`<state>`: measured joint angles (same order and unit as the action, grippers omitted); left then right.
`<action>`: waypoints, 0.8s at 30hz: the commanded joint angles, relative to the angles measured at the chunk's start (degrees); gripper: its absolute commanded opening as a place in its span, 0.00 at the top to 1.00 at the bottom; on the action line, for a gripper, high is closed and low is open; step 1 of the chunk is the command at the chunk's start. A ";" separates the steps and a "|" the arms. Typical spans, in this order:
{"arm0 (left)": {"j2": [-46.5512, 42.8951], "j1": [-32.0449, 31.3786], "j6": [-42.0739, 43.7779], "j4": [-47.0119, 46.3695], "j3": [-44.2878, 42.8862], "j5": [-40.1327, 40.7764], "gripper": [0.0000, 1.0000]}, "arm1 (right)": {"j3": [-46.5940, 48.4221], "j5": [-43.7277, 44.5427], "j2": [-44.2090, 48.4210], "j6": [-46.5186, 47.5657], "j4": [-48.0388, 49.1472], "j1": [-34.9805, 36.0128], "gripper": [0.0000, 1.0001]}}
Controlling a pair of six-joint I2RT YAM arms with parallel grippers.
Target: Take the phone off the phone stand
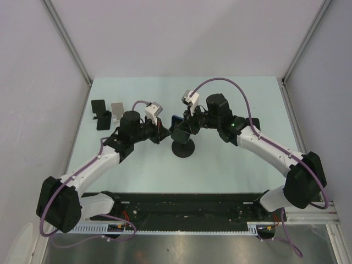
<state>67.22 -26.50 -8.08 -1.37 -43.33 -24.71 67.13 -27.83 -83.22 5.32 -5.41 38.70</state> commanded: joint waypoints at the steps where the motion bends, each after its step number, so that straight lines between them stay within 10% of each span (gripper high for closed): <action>1: 0.54 4.79 -1.06 -1.36 -1.58 4.50 1.00 | -1.04 -6.26 3.77 3.11 -10.14 -1.87 1.00; 24: 3.79 8.66 -3.96 6.29 -5.01 15.39 0.99 | -0.78 -20.94 4.03 4.79 -14.37 -3.72 1.00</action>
<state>69.95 -20.38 -11.99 3.73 -46.37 -19.51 66.67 -41.08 -81.65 10.92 -11.40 34.54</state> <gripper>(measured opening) 0.016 0.171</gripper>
